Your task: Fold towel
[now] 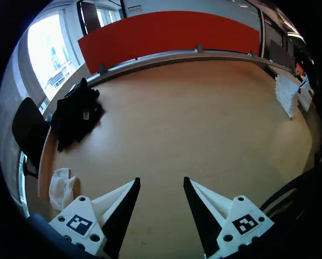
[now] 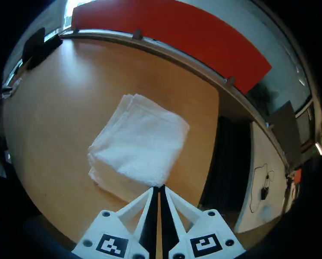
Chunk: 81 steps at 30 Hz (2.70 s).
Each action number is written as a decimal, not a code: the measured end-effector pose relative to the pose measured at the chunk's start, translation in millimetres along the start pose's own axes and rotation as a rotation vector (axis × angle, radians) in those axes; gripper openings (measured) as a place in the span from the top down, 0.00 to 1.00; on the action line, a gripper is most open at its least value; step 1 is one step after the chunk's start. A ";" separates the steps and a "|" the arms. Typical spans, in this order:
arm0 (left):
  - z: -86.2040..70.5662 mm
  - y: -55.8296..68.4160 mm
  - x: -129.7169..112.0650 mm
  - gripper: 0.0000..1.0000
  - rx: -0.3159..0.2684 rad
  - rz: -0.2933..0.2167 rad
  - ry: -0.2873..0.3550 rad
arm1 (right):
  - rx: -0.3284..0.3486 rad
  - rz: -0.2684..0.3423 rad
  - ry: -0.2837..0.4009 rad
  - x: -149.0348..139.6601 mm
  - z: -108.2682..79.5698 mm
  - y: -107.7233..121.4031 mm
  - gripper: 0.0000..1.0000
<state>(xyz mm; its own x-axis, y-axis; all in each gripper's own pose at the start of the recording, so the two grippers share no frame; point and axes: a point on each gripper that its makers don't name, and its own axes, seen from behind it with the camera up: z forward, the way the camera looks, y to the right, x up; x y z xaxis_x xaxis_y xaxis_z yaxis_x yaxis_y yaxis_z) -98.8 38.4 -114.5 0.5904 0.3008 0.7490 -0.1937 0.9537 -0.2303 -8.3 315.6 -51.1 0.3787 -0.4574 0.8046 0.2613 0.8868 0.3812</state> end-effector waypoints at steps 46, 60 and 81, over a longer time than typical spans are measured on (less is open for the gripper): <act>-0.7 -2.6 -3.3 0.26 -0.005 0.000 0.003 | -0.075 0.067 -0.034 -15.3 7.7 -0.2 0.13; -0.3 -10.8 2.9 0.26 0.001 -0.020 0.022 | -0.037 0.132 0.035 6.9 6.0 -35.1 0.13; -0.2 -27.2 16.5 0.27 0.019 -0.053 0.057 | 0.030 0.358 0.132 36.3 12.0 -96.3 0.14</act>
<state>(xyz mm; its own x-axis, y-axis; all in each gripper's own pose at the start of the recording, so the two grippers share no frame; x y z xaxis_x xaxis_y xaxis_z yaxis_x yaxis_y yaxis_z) -83.6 17.4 -96.0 0.6436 0.2503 0.7232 -0.1752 0.9681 -0.1791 -30.3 214.4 -53.1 0.5530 -0.1212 0.8243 0.0661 0.9926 0.1017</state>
